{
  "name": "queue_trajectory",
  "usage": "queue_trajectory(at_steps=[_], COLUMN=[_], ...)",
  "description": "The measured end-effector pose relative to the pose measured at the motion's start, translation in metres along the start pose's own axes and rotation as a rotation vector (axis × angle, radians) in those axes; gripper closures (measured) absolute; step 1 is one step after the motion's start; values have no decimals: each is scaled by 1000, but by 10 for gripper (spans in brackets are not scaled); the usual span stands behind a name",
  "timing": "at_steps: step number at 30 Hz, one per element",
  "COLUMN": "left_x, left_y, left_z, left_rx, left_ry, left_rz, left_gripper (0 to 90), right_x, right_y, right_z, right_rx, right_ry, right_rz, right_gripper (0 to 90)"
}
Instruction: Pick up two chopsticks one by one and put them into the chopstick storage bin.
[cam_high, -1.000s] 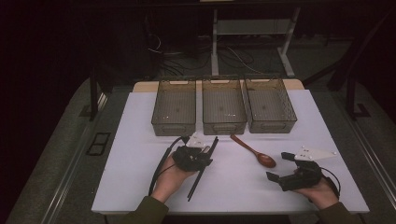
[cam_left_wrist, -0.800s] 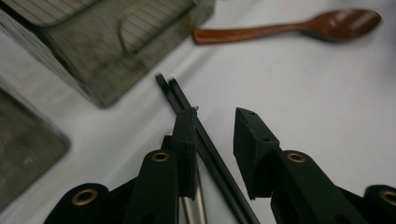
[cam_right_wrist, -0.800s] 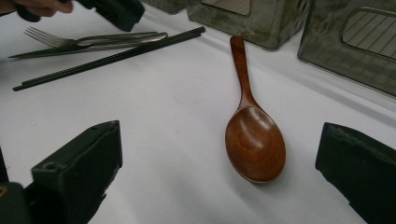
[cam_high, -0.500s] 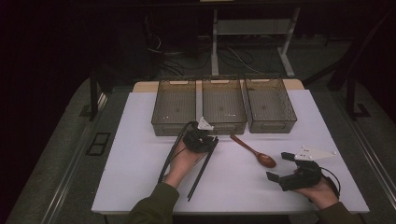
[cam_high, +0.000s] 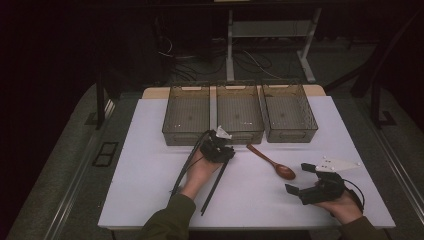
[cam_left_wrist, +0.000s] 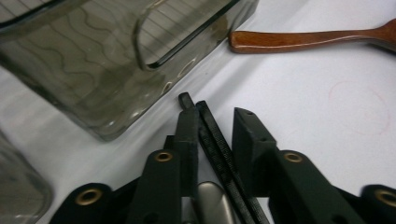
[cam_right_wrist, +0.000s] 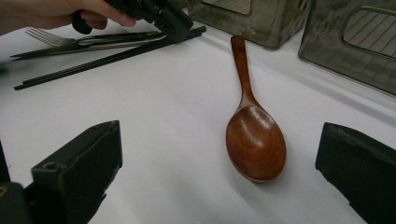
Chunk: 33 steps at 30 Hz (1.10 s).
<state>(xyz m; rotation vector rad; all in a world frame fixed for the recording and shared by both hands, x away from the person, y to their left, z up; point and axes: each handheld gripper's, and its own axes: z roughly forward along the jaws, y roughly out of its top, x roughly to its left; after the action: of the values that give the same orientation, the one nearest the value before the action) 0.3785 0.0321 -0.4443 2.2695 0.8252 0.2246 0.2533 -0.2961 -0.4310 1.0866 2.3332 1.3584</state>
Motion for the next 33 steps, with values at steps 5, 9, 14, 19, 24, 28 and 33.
queue_trajectory(at_steps=[5,9,14,19,24,28,33], left_x=[-4,-14,-23,-25,-28,-30,-32], left_y=[1,3,5,5,4,3,-5], left_z=[1,5,8,9,0,-18,-44], left_rx=[-1,-3,-4,-8,-21,-49,-76], left_ry=[-21,-48,-75,-88,-90,-92,-87], left_rz=[8,25,42,51,55,69,75], left_gripper=[730,738,742,739,678,653,628], right_x=[0,0,0,0,0,-1,0], right_y=[0,0,0,0,0,0,0], right_z=[0,0,0,0,-1,-1,-2], right_rx=[1,0,0,0,-3,-7,-5], right_ry=[0,0,0,0,1,-2,-2], right_rz=[-1,-1,-2,-2,-1,-4,-1], right_gripper=[8,8,8,8,8,8,8])
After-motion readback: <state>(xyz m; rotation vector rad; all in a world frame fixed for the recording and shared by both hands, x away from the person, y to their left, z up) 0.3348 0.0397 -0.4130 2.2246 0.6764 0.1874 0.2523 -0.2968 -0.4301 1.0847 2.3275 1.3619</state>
